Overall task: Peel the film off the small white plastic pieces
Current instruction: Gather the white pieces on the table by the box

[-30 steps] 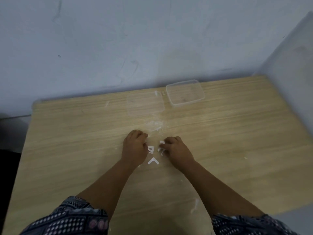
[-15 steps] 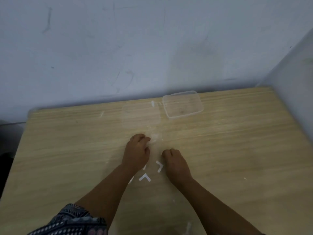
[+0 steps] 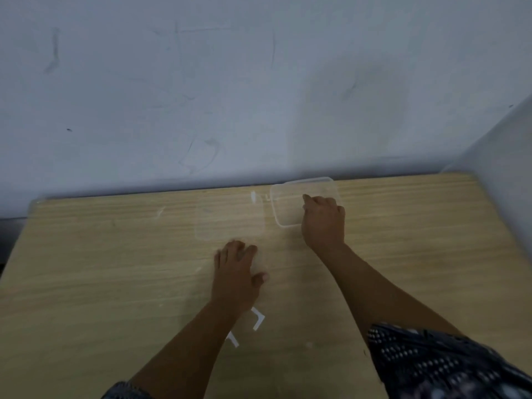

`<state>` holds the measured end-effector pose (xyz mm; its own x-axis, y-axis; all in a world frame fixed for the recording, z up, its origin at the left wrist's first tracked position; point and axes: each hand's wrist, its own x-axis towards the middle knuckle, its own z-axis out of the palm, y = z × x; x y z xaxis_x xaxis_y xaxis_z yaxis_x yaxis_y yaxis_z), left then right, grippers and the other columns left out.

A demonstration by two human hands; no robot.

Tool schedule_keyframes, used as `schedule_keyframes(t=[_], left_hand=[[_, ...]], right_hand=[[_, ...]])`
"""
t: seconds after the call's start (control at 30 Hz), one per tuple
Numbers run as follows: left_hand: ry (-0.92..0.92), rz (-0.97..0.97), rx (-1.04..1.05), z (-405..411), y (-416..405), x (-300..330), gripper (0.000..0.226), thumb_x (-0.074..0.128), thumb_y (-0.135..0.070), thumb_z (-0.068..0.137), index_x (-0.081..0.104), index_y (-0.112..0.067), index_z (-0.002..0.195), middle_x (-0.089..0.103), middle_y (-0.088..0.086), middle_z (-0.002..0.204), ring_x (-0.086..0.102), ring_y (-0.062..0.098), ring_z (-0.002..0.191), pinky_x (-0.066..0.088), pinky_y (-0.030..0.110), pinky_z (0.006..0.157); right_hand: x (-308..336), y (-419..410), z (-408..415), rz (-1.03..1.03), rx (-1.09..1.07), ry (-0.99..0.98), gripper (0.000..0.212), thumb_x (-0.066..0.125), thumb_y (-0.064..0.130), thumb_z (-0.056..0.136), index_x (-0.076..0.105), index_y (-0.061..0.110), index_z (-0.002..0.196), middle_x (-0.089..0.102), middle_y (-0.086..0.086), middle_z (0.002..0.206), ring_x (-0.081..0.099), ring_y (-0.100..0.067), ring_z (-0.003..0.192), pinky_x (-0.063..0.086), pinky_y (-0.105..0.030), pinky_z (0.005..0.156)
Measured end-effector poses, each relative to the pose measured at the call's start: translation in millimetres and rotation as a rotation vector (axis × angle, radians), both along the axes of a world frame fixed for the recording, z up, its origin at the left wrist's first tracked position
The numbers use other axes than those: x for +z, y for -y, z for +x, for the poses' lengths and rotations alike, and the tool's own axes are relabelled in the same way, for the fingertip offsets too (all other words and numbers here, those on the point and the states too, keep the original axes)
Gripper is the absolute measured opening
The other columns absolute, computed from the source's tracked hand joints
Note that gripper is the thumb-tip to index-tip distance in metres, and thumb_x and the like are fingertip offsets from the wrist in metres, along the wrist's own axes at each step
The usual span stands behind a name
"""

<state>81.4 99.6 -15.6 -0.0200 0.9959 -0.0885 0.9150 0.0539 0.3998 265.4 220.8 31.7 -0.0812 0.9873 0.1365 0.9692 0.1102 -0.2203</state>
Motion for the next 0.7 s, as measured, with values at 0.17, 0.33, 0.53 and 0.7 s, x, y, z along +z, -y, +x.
schedule_keyframes(t=[0.17,0.33,0.53,0.7], left_hand=[[0.028,0.015,-0.007,-1,0,1,0.067,0.069,-0.051,0.079,0.050,-0.024,0.137,0.040,0.008,0.144,0.026,0.029,0.141,0.017,0.053,0.117],[0.150,-0.010,-0.025,-10,6,5,0.054,0.074,-0.031,0.082,0.058,-0.015,0.131,0.042,0.010,0.146,0.027,0.029,0.144,0.013,0.047,0.119],[0.187,0.044,0.051,-46,42,17,0.027,0.070,-0.004,0.079,0.073,-0.008,0.105,0.066,0.012,0.116,0.057,0.030,0.117,0.047,0.036,0.101],[0.131,0.126,0.201,-70,92,29,0.024,0.065,-0.005,0.076,0.075,-0.005,0.097,0.070,0.014,0.104,0.063,0.034,0.102,0.046,0.035,0.093]], right_hand=[[-8,1,7,-0.053,-0.013,-0.050,0.037,0.048,0.017,0.095,0.062,0.020,0.129,0.069,-0.002,0.118,0.052,-0.030,0.115,0.034,-0.043,0.093],[-6,16,10,0.088,-0.003,-0.160,0.028,0.058,0.020,0.092,0.070,0.020,0.117,0.073,-0.001,0.106,0.058,-0.030,0.107,0.038,-0.044,0.090],[-1,61,-8,0.167,0.183,-0.286,0.025,0.056,0.015,0.087,0.074,0.011,0.104,0.073,-0.006,0.096,0.063,-0.031,0.088,0.050,-0.040,0.075],[-10,132,-49,-0.101,0.318,-0.422,0.030,0.056,0.015,0.087,0.071,0.012,0.113,0.069,-0.007,0.106,0.063,-0.028,0.096,0.052,-0.036,0.081]])
